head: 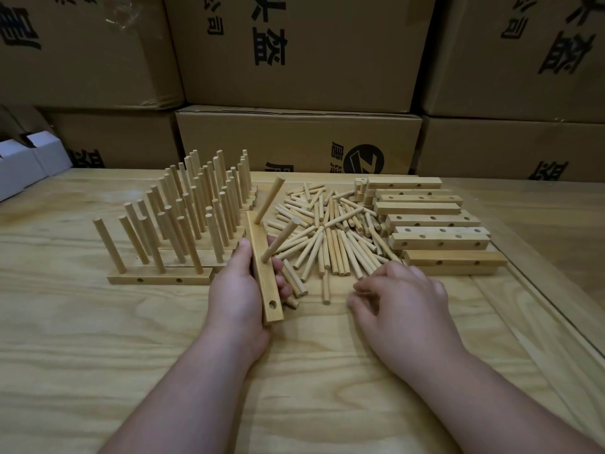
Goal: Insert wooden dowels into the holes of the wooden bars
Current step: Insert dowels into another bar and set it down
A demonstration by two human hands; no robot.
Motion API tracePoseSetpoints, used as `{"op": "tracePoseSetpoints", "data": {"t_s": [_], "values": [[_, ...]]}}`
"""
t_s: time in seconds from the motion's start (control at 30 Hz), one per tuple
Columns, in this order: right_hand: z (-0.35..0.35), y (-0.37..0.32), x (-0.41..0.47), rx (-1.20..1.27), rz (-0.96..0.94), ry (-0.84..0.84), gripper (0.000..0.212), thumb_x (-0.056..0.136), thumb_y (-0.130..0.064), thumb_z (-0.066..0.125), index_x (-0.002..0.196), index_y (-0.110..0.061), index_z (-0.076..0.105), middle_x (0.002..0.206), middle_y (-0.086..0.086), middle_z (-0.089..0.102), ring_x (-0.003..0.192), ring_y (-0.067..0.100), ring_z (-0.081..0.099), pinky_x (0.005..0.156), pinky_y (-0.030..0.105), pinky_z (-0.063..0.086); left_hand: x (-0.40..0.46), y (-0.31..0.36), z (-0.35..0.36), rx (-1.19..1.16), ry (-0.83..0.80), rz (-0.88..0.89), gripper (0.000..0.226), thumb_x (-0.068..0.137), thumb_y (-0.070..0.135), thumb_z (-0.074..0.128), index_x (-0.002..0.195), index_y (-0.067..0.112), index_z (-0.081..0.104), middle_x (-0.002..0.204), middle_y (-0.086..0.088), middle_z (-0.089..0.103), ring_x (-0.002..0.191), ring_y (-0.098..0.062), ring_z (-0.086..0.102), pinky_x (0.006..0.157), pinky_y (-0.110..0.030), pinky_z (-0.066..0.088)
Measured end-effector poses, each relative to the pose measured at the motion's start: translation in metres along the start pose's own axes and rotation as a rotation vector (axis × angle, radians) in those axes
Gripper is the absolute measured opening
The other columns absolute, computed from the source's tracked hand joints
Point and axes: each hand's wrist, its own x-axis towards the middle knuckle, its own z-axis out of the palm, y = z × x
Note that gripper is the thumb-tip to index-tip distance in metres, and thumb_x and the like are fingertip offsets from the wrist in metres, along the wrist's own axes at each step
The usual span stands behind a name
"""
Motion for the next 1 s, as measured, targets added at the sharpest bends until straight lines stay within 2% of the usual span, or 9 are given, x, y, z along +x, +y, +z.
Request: {"op": "tracePoseSetpoints", "data": {"t_s": [0.1,0.2,0.27,0.4,0.47,0.57,0.73,0.87,1.0], "values": [[-0.003,-0.001,0.0,0.105,-0.042,-0.02,0.035,0.093,-0.052,0.052,0.125,-0.043,0.064,0.112,-0.024,0.047,0.112,0.002,0.037,0.1,0.034,0.028,0.0,-0.001,-0.001,0.005,-0.009,0.009,0.042,0.103,0.043,0.048,0.099,0.011,0.076,0.061,-0.002,0.059,0.046,-0.012,0.051,0.044,-0.027,0.046],[-0.001,-0.006,-0.004,0.15,-0.189,-0.155,0.044,0.092,-0.061,0.036,0.133,-0.054,0.052,0.131,-0.027,0.036,0.125,0.0,0.023,0.106,0.035,0.015,0.002,-0.002,-0.001,0.015,-0.011,0.025,0.042,0.104,0.043,0.047,0.098,0.012,0.075,0.061,-0.002,0.059,0.046,-0.012,0.05,0.044,-0.027,0.045],[0.001,-0.007,-0.006,0.122,-0.222,-0.176,0.043,0.091,-0.063,0.034,0.12,-0.05,0.063,0.125,-0.028,0.043,0.123,0.002,0.028,0.106,0.037,0.018,0.003,-0.003,-0.001,0.017,-0.014,0.031,0.042,0.104,0.043,0.047,0.097,0.012,0.075,0.061,-0.002,0.059,0.046,-0.012,0.05,0.044,-0.027,0.045],[-0.002,-0.005,-0.001,0.154,-0.144,-0.039,0.021,0.09,-0.051,0.057,0.089,-0.036,0.071,0.093,-0.023,0.056,0.1,0.002,0.048,0.099,0.037,0.039,0.002,-0.003,-0.001,0.012,-0.002,0.023,0.044,0.103,0.044,0.048,0.094,0.013,0.078,0.062,-0.002,0.06,0.046,-0.012,0.051,0.043,-0.027,0.046],[-0.003,-0.004,0.0,0.161,-0.096,-0.023,0.018,0.087,-0.053,0.062,0.094,-0.038,0.069,0.093,-0.023,0.056,0.098,0.002,0.05,0.097,0.035,0.044,0.002,-0.002,-0.001,0.014,0.003,0.023,0.045,0.103,0.044,0.049,0.09,0.014,0.08,0.062,-0.002,0.06,0.046,-0.012,0.052,0.043,-0.028,0.046],[0.001,-0.001,0.0,0.097,-0.031,-0.07,0.031,0.088,-0.055,0.061,0.11,-0.035,0.069,0.102,-0.019,0.055,0.108,0.007,0.048,0.1,0.035,0.041,0.001,-0.002,0.0,0.02,0.005,0.023,0.047,0.103,0.044,0.049,0.083,0.016,0.081,0.062,-0.002,0.061,0.046,-0.012,0.052,0.044,-0.028,0.046],[0.0,0.001,0.002,0.171,-0.014,0.049,0.008,0.09,-0.038,0.06,0.093,-0.034,0.067,0.093,-0.02,0.052,0.095,0.005,0.05,0.091,0.034,0.046,-0.003,0.001,0.002,0.017,0.001,0.019,0.05,0.103,0.043,0.048,0.071,0.024,0.082,0.061,-0.002,0.061,0.047,-0.012,0.052,0.045,-0.028,0.046],[-0.007,-0.005,-0.002,0.486,-0.185,0.116,0.004,0.091,-0.033,0.059,0.093,-0.033,0.062,0.083,-0.022,0.056,0.083,0.003,0.056,0.071,0.029,0.047,-0.005,0.002,0.003,0.005,-0.006,0.021,0.052,0.103,0.043,0.049,0.066,0.026,0.08,0.061,-0.002,0.062,0.046,-0.012,0.052,0.045,-0.027,0.047],[-0.008,-0.01,-0.008,0.503,-0.434,0.111,0.009,0.087,-0.024,0.066,0.095,-0.022,0.069,0.087,-0.02,0.061,0.088,0.003,0.058,0.08,0.034,0.049,-0.004,0.003,0.003,-0.032,-0.013,-0.008,0.047,0.103,0.044,0.05,0.078,0.02,0.082,0.061,-0.001,0.061,0.045,-0.011,0.052,0.043,-0.024,0.046]]}}
